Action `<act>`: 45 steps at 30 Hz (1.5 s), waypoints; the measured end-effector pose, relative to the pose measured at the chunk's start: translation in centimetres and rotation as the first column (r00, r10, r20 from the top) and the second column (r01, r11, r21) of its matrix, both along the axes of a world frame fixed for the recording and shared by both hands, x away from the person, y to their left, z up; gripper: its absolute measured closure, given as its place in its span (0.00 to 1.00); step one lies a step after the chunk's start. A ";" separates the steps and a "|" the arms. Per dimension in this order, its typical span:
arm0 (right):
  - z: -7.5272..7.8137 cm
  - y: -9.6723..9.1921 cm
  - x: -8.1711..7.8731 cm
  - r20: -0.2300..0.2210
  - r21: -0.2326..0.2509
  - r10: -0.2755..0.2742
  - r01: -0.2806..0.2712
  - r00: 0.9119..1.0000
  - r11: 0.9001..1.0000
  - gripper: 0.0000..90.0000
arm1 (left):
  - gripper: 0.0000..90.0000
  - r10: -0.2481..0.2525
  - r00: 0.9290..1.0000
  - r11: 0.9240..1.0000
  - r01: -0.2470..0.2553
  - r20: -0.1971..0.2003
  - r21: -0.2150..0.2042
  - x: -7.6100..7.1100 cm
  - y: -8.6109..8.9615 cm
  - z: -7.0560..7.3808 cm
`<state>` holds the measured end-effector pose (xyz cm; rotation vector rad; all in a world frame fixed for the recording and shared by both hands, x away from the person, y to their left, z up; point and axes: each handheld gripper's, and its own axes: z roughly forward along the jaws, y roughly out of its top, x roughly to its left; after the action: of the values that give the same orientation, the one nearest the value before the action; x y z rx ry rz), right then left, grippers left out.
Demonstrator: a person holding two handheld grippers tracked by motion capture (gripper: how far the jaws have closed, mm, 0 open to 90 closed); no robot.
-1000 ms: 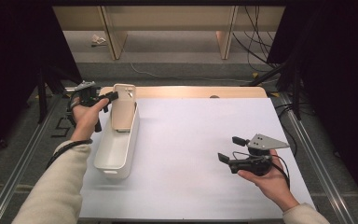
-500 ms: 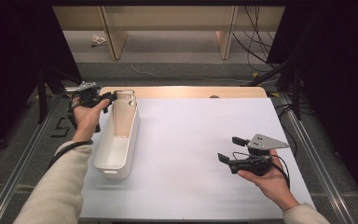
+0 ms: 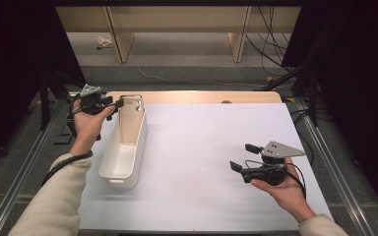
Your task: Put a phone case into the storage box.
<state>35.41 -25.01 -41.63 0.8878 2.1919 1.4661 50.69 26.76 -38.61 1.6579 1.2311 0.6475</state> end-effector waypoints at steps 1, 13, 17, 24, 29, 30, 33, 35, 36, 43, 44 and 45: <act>0.0 0.0 0.0 0.000 0.000 -0.001 0.001 1.000 1.000 0.18 | 0.47 -0.005 1.000 1.000 0.005 0.000 0.007 -0.2 0.0 0.1; 0.0 0.0 0.0 0.002 -0.002 -0.006 0.006 1.000 1.000 0.18 | 0.16 -0.071 0.997 0.997 0.072 0.027 -0.002 -3.8 -1.0 1.7; 0.0 0.0 0.0 0.000 -0.003 -0.008 0.008 1.000 1.000 0.18 | 0.08 -0.100 0.994 0.995 0.100 0.043 0.011 -5.4 -1.5 2.0; 0.0 -0.1 0.1 -0.003 -0.004 -0.014 0.014 1.000 1.000 0.18 | 0.01 -0.162 0.986 0.986 0.161 0.033 0.039 -8.9 -2.8 1.2; 0.0 0.0 0.1 -0.002 -0.003 -0.015 0.015 1.000 1.000 0.18 | 0.00 -0.202 0.979 0.979 0.201 0.022 0.031 -11.7 -3.7 -0.3; 0.0 0.0 0.1 -0.003 -0.003 -0.016 0.016 1.000 1.000 0.18 | 0.00 -0.209 0.978 0.977 0.209 0.018 0.036 -12.3 -4.0 -0.5; 0.0 -0.1 0.1 -0.002 -0.003 -0.017 0.017 1.000 1.000 0.18 | 0.00 -0.228 0.973 0.973 0.227 0.026 0.046 -13.8 -4.5 -1.0; -0.1 0.0 0.1 -0.001 -0.003 -0.016 0.016 1.000 1.000 0.18 | 0.00 -0.242 0.970 0.970 0.240 0.036 0.045 -14.5 -4.7 -1.3; -0.1 0.0 0.1 -0.003 -0.003 -0.017 0.017 1.000 1.000 0.18 | 0.00 -0.245 0.969 0.969 0.243 0.038 0.045 -14.8 -4.8 -1.4; -0.1 -0.1 0.1 -0.005 0.000 -0.018 0.018 1.000 1.000 0.18 | 0.00 -0.255 0.966 0.966 0.253 0.045 0.052 -16.6 -5.0 -2.4; -0.2 -0.1 0.2 -0.007 0.000 -0.018 0.018 1.000 1.000 0.18 | 0.00 -0.258 0.965 0.965 0.255 0.042 0.052 -16.8 -5.1 -2.6; -0.2 -0.1 0.2 -0.009 -0.005 -0.018 0.018 1.000 1.000 0.18 | 0.00 -0.259 0.965 0.965 0.256 0.042 0.054 -17.0 -5.2 -2.8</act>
<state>35.56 -25.10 -41.79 0.9121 2.1869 1.4507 33.66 21.56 -41.40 1.7942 0.9498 0.5560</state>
